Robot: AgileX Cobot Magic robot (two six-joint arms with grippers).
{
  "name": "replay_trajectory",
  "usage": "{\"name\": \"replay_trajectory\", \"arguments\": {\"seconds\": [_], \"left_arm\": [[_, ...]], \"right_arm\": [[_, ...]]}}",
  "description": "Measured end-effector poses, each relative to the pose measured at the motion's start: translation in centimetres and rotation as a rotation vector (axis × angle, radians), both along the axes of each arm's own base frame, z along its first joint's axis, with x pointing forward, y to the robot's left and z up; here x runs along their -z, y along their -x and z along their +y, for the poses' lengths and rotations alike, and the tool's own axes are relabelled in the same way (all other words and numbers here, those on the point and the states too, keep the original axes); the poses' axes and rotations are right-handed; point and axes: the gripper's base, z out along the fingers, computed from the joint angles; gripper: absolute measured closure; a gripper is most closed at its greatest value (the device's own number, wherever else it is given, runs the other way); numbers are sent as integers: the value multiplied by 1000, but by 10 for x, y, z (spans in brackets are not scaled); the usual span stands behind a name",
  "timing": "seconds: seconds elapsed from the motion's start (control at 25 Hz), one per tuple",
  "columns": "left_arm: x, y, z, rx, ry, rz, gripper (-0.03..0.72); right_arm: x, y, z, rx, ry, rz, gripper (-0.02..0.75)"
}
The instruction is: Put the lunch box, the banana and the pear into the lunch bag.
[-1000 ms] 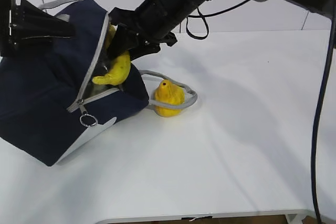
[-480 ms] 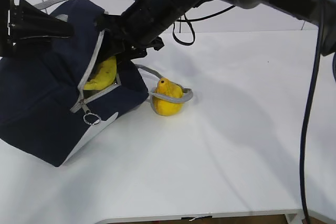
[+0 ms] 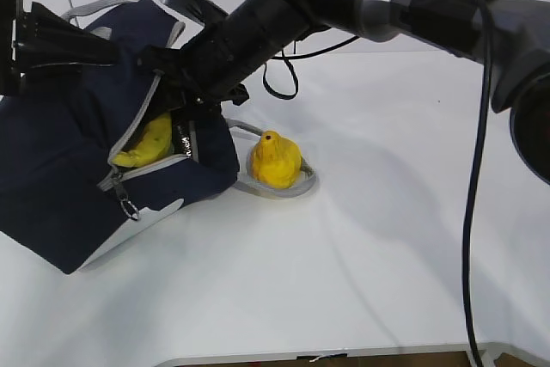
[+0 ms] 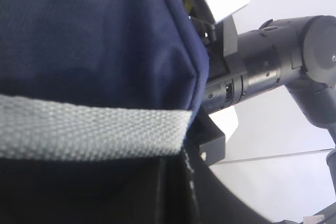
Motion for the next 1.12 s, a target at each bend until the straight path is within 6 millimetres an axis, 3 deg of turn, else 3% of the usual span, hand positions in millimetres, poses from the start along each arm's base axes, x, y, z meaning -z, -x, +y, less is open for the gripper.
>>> {"name": "replay_trajectory", "arguments": {"seconds": [0.28,0.48,0.6,1.12], "left_arm": [[0,0,0,0,0,-1,697],[0,0,0,1,-1,-2,697],[0,0,0,-2,-3,-3,697],[2,0,1,-1,-21,-3,697]], "right_arm": [[0,0,0,-3,-2,-2,395],[0,2,3,-5,-4,-2,244],[0,2,3,-2,-4,2,197],[-2,5,2,-34,-32,42,190]]}}
